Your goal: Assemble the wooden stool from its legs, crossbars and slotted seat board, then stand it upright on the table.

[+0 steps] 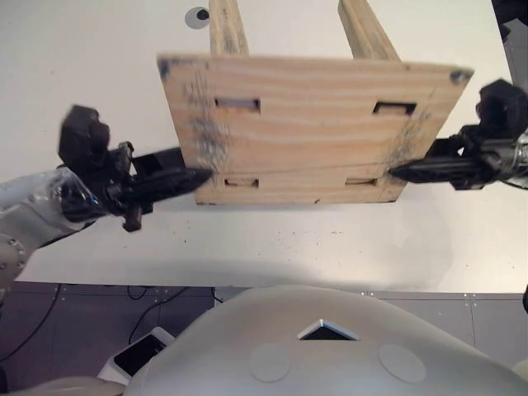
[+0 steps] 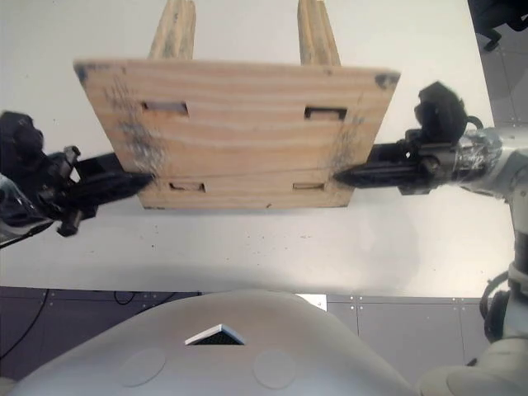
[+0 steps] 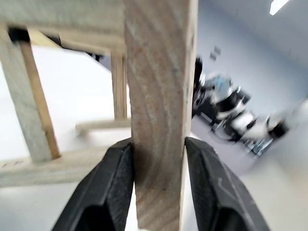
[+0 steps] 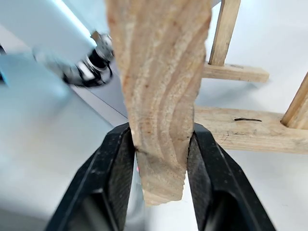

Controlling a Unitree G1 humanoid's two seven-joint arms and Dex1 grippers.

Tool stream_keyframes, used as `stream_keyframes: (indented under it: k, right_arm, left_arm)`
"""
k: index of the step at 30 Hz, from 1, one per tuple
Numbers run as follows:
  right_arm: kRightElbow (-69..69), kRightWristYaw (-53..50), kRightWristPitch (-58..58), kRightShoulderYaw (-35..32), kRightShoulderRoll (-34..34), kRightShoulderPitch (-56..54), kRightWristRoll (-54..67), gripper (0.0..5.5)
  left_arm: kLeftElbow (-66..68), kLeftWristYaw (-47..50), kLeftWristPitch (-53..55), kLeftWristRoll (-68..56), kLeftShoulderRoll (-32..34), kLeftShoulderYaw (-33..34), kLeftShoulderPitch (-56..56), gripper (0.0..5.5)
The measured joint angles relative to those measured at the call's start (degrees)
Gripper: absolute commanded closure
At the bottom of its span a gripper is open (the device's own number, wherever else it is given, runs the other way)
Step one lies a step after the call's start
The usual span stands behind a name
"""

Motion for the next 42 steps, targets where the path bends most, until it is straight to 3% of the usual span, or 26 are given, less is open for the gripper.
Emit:
stream_keyframes:
  k: [4, 9, 14, 17, 19, 24, 30, 38, 40, 42]
  right_arm:
    - [10.91, -1.29, 18.31, 8.08, -0.39, -18.63, 3.18, 4.08]
    - [25.07, 4.9, 22.69, 24.28, -1.94, -34.11, 3.12, 4.09]
    - [48.55, 16.57, 21.94, 42.65, 3.74, -51.75, -6.43, 4.07]
    - [58.42, 16.68, 16.98, 46.47, 7.38, -56.47, -8.73, 3.99]
    - [63.24, 16.68, 13.46, 47.63, 9.45, -57.8, -8.96, 3.69]
    - [68.74, 16.62, 3.66, 51.32, 13.88, -62.19, -18.35, 2.51]
    - [72.84, 16.6, 2.12, 49.29, 14.54, -62.07, -21.31, 1.39]
    - [77.81, 16.57, 3.96, 33.9, 10.05, -61.2, -24.05, 0.1]
    - [77.79, 16.55, 0.45, 29.31, 6.55, -57.0, -25.15, 0.1]
    - [79.97, 11.98, -7.28, 20.39, 4.72, -50.6, -23.95, 0.1]
  left_arm:
    - [16.27, 0.68, 21.19, -10.69, 2.52, -4.48, -19.98, 4.14]
    - [38.99, -2.12, 44.13, -12.28, 2.03, -19.85, -44.73, 4.22]
    - [62.94, -3.66, 53.81, -12.65, -2.52, -38.87, -64.53, 4.22]
    - [68.88, -3.8, 53.48, -12.58, -5.07, -41.91, -66.29, 4.22]
    - [70.23, -4.17, 53.46, -10.57, -5.72, -40.84, -66.48, 4.22]
    - [72.45, -4.24, 54.88, 4.43, -11.46, -33.21, -68.58, 3.13]
    - [75.97, -10.3, 52.49, 21.79, -15.42, -26.4, -71.19, 2.17]
    - [75.99, -16.99, 53.91, 30.16, -13.86, -14.25, -68.77, 0.95]
    - [76.63, -17.55, 50.43, 31.07, -13.78, -8.64, -67.26, 0.59]
    - [77.02, -17.66, 45.0, 30.7, -13.89, -1.27, -64.4, 0.34]
